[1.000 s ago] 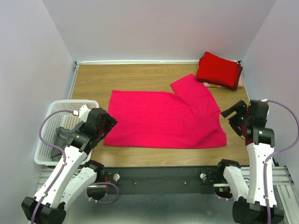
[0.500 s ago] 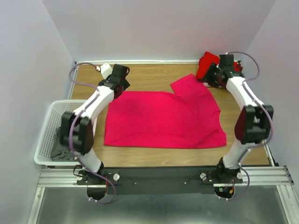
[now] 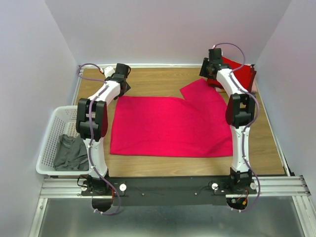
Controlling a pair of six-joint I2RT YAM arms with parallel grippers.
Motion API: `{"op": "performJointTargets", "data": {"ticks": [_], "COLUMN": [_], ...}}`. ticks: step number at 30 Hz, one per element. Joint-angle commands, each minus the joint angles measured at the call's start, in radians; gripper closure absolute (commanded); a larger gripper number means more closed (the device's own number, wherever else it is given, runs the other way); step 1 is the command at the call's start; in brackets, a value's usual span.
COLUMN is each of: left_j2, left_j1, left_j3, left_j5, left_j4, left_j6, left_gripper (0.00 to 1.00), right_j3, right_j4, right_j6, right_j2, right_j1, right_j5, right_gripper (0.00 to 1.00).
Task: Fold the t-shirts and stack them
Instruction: Fold the tshirt
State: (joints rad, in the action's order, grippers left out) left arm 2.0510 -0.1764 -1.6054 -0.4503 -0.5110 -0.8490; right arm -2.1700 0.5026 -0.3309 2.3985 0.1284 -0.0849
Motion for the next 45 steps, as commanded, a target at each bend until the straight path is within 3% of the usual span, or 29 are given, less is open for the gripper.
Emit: {"op": "performJointTargets", "data": {"ticks": [1,17,25,29,33,45], "left_j2": [0.038,0.072,0.093,0.109,0.120,0.120], "left_j1": [0.002,0.017,0.023,0.026,0.032,0.038], "left_j3": [-0.028,-0.018,-0.010,-0.019,-0.034,-0.065], "left_j5": [0.030,0.036,0.048,0.036,0.036,0.016], "left_j4": [-0.006,-0.009,-0.009,-0.027,-0.035,-0.057], "left_j6": [0.021,0.015,-0.001,-0.012,-0.019,-0.016], "left_gripper": [0.30,0.32,0.32,0.33,0.32,0.33], "right_j3": [-0.060,0.033,0.111,0.121,0.119,0.084], "right_j4": [0.045,0.047,0.037,0.036,0.013,0.010], "right_j6": [0.033,-0.051,-0.060,-0.030,-0.014,0.016], "right_j2": [0.091,0.108,0.059,0.054,0.050,0.077], "right_j1": [0.033,-0.004,-0.059,-0.064,-0.064,-0.041], "right_j5": [-0.032,-0.360,-0.303,-0.323,-0.224,-0.196], "right_gripper": [0.49,0.49,0.46,0.39,0.34,0.34]}}
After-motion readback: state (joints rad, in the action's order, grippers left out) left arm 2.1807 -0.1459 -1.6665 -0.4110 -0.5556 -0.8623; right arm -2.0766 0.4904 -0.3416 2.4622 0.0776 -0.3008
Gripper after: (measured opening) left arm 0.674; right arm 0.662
